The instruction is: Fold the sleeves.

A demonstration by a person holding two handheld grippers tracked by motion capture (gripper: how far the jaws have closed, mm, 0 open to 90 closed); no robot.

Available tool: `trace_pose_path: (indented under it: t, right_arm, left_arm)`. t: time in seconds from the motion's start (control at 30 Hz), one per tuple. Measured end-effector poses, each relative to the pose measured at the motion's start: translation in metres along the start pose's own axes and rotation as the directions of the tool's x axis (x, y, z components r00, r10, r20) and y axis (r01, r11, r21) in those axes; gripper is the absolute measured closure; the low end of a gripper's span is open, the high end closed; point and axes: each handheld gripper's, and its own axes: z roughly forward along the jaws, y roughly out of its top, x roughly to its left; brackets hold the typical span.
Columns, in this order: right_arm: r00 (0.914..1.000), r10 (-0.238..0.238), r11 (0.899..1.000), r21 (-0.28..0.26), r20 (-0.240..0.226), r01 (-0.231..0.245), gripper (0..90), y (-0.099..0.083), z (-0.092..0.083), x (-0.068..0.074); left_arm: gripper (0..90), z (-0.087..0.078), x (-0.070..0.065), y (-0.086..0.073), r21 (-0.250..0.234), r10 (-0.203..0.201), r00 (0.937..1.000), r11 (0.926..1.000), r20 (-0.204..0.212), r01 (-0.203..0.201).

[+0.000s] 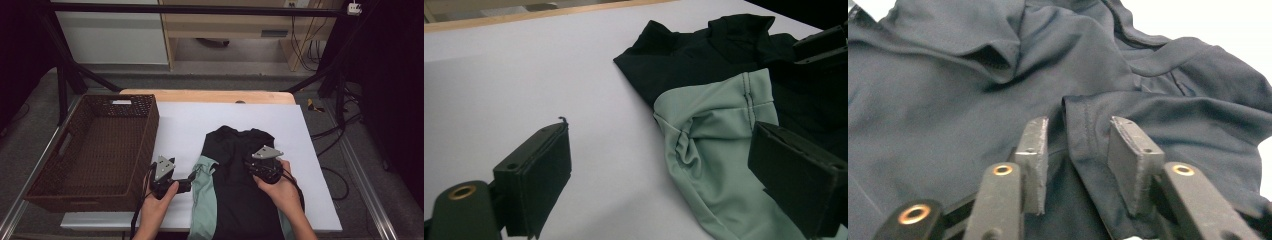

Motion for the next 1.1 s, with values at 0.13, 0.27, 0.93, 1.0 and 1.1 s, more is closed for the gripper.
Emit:
trace_pose_path:
  t: [0.13,0.27,0.93,1.0,1.1]
  right_arm:
    - [0.9995,0.021,1.000,-0.011,-0.024,-0.021,61.6,-0.002,-0.002,-0.001]
    - [0.9989,0.034,0.999,-0.027,-0.034,-0.035,57.3,-0.003,-0.003,-0.002]
    - [0.9774,0.209,0.947,-0.241,-0.029,-0.210,10.2,-0.003,-0.034,-0.028]
    - [0.9748,0.223,0.941,-0.261,-0.012,-0.218,8.7,-0.004,-0.036,-0.031]
    - [0.9732,0.229,0.933,-0.287,0.014,-0.216,8.5,-0.008,-0.038,-0.036]
  left_arm:
    - [10.2,0.001,-0.001,0.000,0.002,-0.001,1.0000,1.0000,0.004,0.001]
    - [10.2,0.001,-0.001,0.000,0.002,0.003,1.0000,1.0000,0.004,-0.003]
    - [9.3,-0.003,-0.004,0.005,0.022,0.007,0.9996,0.9997,0.025,-0.008]
    - [9.0,-0.005,-0.005,0.007,0.020,0.011,0.9995,0.9997,0.031,-0.012]
    - [8.6,-0.007,-0.007,0.010,0.016,0.014,0.9991,0.9998,0.039,-0.015]
